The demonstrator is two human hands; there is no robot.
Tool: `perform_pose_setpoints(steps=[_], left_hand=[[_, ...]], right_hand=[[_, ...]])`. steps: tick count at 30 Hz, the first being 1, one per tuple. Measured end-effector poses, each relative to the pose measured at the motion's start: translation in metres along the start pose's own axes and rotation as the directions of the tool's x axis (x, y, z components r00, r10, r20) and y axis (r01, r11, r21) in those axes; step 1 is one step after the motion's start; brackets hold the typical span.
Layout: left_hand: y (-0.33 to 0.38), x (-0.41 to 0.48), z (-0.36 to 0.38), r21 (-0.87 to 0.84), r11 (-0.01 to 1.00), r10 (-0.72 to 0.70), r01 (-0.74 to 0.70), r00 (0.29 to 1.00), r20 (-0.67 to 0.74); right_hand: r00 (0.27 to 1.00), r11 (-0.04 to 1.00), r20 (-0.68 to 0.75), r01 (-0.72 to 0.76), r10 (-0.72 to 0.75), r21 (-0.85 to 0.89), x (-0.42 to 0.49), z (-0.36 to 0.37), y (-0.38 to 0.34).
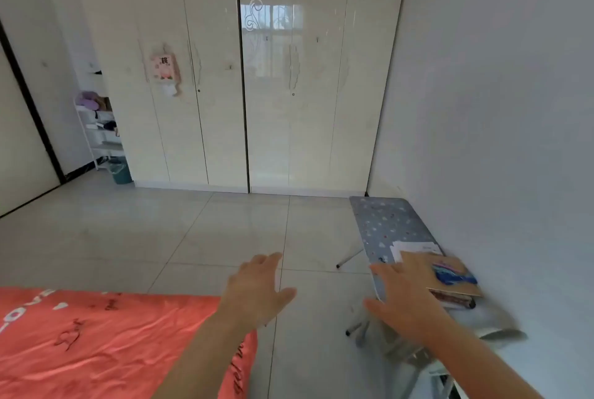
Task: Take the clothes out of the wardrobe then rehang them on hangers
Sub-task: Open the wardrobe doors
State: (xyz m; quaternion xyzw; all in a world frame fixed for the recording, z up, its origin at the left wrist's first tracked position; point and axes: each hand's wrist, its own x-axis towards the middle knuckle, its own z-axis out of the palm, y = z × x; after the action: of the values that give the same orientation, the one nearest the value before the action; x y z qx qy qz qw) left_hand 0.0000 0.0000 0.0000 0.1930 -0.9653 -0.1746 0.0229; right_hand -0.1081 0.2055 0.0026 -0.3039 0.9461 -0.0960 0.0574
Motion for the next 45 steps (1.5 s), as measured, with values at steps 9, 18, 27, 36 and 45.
perform_pose_setpoints(steps=[9, 18, 27, 36, 45], left_hand=[[-0.027, 0.145, 0.0, -0.003, 1.0, -0.012, 0.012, 0.999, 0.039], [-0.022, 0.333, -0.037, -0.002, 0.999, -0.051, 0.051, 0.999, -0.008], [-0.052, 0.504, -0.054, -0.017, 0.994, -0.107, 0.107, 0.994, 0.008], [-0.123, 0.702, -0.069, 0.007, 0.994, -0.106, 0.106, 0.994, 0.032], [-0.169, 0.876, -0.093, 0.019, 0.998, -0.054, 0.053, 0.996, 0.064]], right_hand=[[1.0, 1.0, -0.008, 0.0, -0.001, -0.026, 0.138, -0.009, 0.008], [0.998, 0.992, -0.041, 0.05, -0.045, 0.118, 0.343, -0.026, 0.04], [0.996, 0.992, 0.001, 0.091, -0.092, 0.083, 0.53, -0.034, 0.049], [0.997, 0.996, 0.049, 0.057, -0.06, 0.073, 0.731, -0.03, 0.033], [0.999, 0.996, 0.041, 0.021, -0.025, 0.089, 0.907, -0.037, 0.015]])
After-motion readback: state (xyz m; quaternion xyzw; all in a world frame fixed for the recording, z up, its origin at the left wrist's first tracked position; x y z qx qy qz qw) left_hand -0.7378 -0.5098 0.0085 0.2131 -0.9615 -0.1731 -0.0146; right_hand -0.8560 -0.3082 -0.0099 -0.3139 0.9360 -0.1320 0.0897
